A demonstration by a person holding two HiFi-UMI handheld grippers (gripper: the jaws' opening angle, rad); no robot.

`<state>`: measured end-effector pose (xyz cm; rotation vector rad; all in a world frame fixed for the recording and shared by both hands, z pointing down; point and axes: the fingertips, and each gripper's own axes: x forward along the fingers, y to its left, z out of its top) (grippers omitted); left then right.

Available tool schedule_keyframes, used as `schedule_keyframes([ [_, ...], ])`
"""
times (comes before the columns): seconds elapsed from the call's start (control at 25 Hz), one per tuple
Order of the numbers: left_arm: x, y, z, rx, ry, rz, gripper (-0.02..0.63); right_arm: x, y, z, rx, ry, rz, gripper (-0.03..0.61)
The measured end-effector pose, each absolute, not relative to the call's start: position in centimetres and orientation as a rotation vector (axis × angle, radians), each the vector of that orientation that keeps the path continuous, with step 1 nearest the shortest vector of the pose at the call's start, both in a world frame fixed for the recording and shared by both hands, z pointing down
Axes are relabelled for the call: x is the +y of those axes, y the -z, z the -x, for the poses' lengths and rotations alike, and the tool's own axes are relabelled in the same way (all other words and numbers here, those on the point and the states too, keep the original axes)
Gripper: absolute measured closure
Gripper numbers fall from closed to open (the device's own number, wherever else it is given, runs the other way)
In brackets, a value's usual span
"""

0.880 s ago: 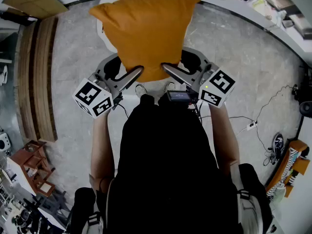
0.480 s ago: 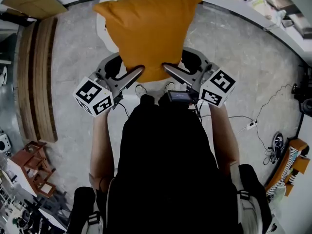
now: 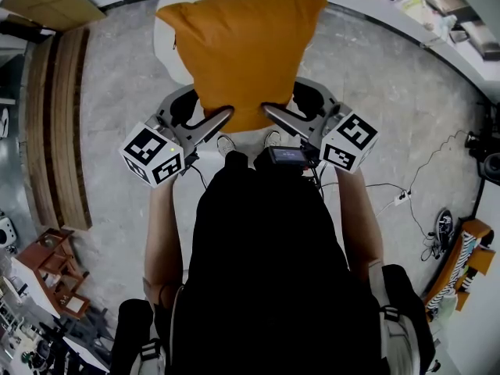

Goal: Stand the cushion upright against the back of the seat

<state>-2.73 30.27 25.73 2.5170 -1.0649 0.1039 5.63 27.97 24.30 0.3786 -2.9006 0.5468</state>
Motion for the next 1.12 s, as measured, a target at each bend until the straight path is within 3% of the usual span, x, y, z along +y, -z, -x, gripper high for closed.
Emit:
schedule_keyframes([
  [0.72,33.5,-29.8,9.6,-1.023,-0.17,-2.466,0.331,31.3,-28.5,1.2,-2.776,-0.593,-0.415,0.298],
  [1.12,32.5,-31.2,8.2,-0.98,-0.216,-2.437,0.331,30.6,-29.8,-0.3,-2.738,-0.629,-0.446,0.299],
])
